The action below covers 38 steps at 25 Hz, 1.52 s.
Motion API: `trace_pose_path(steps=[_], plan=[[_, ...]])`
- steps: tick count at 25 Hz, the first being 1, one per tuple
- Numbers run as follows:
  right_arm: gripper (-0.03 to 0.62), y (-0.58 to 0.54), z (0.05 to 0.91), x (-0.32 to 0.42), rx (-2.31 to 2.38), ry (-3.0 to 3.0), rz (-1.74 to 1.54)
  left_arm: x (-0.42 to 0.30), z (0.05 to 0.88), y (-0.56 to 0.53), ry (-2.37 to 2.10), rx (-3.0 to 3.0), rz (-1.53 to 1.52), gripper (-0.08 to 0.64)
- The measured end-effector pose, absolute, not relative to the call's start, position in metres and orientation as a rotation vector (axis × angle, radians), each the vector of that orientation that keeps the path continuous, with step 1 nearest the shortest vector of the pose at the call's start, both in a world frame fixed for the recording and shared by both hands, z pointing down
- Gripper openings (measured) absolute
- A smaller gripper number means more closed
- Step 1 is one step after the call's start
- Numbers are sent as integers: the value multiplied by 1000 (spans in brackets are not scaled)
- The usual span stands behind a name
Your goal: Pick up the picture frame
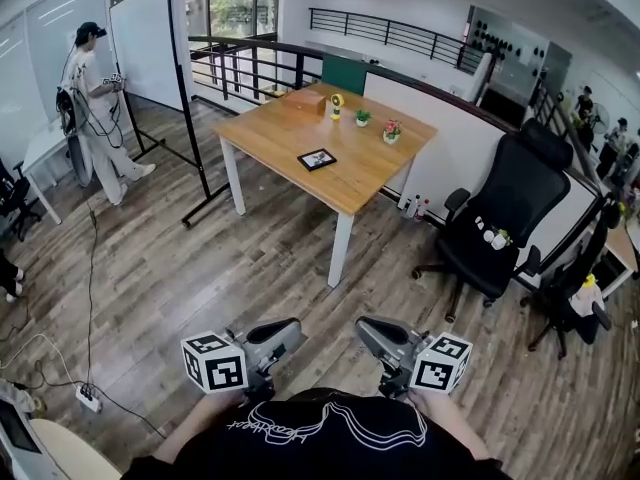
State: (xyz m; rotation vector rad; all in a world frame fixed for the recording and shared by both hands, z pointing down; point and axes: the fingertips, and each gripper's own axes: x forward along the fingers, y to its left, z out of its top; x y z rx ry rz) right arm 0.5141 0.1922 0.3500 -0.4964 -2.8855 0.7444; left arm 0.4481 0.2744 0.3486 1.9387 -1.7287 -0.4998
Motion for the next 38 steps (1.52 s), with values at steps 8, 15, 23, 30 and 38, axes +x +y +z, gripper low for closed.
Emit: trace_pose_path(steps=[8, 15, 23, 30, 38], plan=[[60, 219, 375, 498, -509, -2820, 857, 429, 367, 305, -1734, 1904, -494, 124], [277, 232, 391, 476, -399, -2801, 866, 410, 385, 344, -1775, 1884, -461, 230], [302, 255, 422, 446, -425, -2698, 820, 366, 415, 373, -1805, 1779, -588, 288], [291, 237, 440, 384, -487, -2641, 845, 316, 437, 350, -1782, 1733, -601, 298], [290, 174, 456, 243, -472, -2629, 859, 188, 451, 291, -1781, 1671, -528, 308]])
